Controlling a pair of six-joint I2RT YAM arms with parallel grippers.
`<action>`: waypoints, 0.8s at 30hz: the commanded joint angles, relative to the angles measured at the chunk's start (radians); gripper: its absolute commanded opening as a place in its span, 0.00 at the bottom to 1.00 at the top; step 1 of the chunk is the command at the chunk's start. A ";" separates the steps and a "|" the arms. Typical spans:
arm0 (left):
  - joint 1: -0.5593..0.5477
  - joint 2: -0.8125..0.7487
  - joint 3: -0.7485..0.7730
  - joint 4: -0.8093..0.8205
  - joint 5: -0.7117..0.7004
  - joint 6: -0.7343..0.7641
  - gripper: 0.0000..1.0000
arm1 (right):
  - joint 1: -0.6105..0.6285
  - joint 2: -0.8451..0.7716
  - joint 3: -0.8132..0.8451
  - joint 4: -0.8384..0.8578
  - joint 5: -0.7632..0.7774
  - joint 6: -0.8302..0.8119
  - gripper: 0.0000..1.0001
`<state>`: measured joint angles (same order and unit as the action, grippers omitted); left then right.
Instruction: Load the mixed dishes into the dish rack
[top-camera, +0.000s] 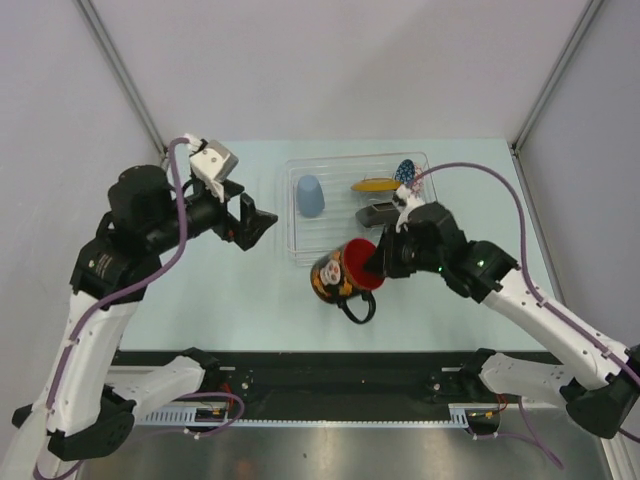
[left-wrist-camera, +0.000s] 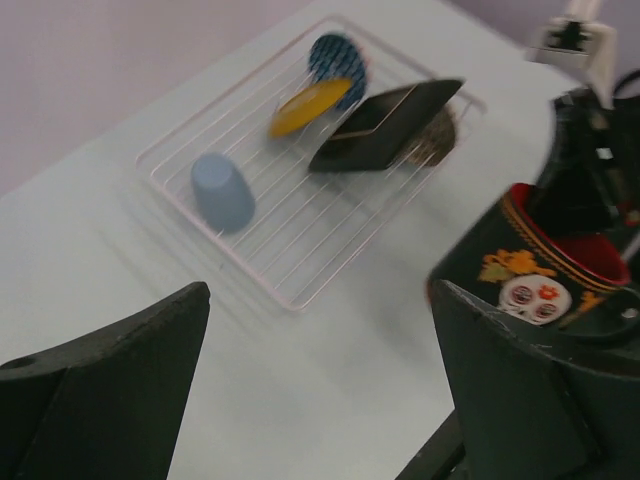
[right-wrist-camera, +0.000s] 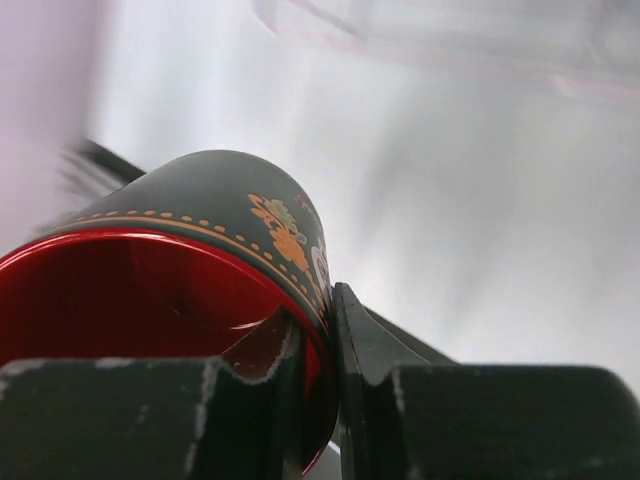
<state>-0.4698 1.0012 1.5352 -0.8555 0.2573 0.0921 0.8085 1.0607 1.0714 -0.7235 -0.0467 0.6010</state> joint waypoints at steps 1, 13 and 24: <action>0.011 -0.027 0.089 0.079 0.258 -0.138 0.95 | -0.165 -0.015 0.140 0.416 -0.446 0.113 0.00; 0.166 -0.009 0.092 0.229 0.768 -0.461 0.99 | -0.336 0.229 0.147 1.454 -0.621 0.676 0.00; 0.289 -0.061 -0.233 0.587 0.968 -0.779 0.91 | -0.318 0.254 0.191 1.538 -0.584 0.692 0.00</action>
<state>-0.1925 0.9497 1.3659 -0.3943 1.1545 -0.5613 0.4702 1.3689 1.1629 0.6209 -0.6582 1.2491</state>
